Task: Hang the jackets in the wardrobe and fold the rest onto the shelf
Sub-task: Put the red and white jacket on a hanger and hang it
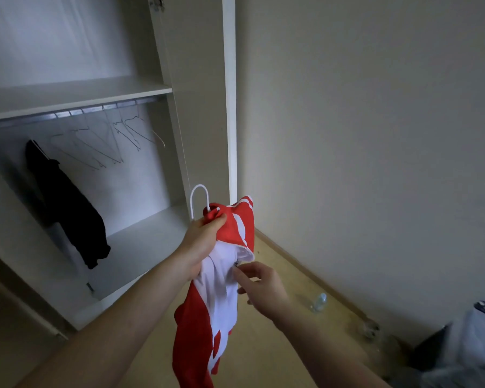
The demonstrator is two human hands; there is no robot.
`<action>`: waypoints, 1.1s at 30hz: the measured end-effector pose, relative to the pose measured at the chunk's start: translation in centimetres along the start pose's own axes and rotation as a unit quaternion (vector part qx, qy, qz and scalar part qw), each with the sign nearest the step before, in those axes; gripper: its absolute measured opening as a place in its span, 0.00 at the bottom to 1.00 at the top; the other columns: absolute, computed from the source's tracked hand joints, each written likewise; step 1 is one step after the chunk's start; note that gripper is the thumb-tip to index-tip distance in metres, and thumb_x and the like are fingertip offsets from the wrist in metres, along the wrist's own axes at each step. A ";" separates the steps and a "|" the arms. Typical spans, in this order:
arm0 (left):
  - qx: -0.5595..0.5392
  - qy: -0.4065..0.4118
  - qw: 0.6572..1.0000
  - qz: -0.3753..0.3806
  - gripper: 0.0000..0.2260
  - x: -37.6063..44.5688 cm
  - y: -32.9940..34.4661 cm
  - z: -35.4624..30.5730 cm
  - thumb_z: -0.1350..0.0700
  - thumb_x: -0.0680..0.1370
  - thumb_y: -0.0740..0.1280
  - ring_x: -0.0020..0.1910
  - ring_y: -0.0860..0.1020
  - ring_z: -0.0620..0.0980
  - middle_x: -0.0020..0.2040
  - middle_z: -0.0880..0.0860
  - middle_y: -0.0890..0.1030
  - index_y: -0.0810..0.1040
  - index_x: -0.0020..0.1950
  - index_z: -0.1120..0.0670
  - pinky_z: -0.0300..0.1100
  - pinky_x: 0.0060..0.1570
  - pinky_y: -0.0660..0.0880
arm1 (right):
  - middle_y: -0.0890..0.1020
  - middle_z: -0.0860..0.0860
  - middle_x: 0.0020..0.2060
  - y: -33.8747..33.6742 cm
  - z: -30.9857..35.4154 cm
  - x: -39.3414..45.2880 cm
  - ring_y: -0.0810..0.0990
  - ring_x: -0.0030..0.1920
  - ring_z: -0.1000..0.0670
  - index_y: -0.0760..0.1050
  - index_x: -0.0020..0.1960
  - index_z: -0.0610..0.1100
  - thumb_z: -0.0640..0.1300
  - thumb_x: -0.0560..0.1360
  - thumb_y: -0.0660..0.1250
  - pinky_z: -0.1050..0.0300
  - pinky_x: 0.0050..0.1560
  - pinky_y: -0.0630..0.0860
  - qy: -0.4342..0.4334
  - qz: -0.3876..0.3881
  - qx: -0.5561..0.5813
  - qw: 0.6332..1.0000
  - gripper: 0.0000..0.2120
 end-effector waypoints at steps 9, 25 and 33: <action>0.069 0.026 0.997 -0.024 0.09 0.0 -2.0 0.2 0.46 0.82 0.68 0.56 0.83 0.55 0.51 0.53 0.85 0.83 0.49 0.50 0.53 0.66 0.74 | 0.78 0.54 0.30 -0.4 1.5 0.7 0.76 0.30 0.57 0.76 0.37 0.45 0.48 0.80 0.64 0.62 0.33 0.72 -0.016 0.046 -0.045 0.998 0.14; 0.226 0.104 0.964 0.091 0.42 -1.3 -2.0 0.4 0.43 0.59 0.80 0.56 0.81 0.40 0.60 0.42 0.79 0.61 0.67 0.41 0.42 0.55 0.80 | 0.77 0.48 0.28 -5.7 7.2 3.1 0.75 0.31 0.50 0.79 0.29 0.50 0.49 0.72 0.65 0.60 0.28 0.71 -0.001 0.062 0.027 0.998 0.14; 0.426 0.179 0.887 -0.002 0.44 0.0 1.5 2.1 0.40 0.63 0.79 0.50 0.83 0.55 0.56 0.48 0.82 0.56 0.70 0.38 0.53 0.48 0.82 | 0.74 0.48 0.28 -6.9 10.0 5.8 0.72 0.28 0.51 0.76 0.34 0.43 0.42 0.78 0.66 0.62 0.26 0.67 -0.020 0.120 0.018 0.992 0.13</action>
Point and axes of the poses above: each hand's wrist, its own x-axis towards the middle knuckle, its own y-axis out of the palm, z = x × y, the point moved 4 cm from there along x, towards the middle knuckle
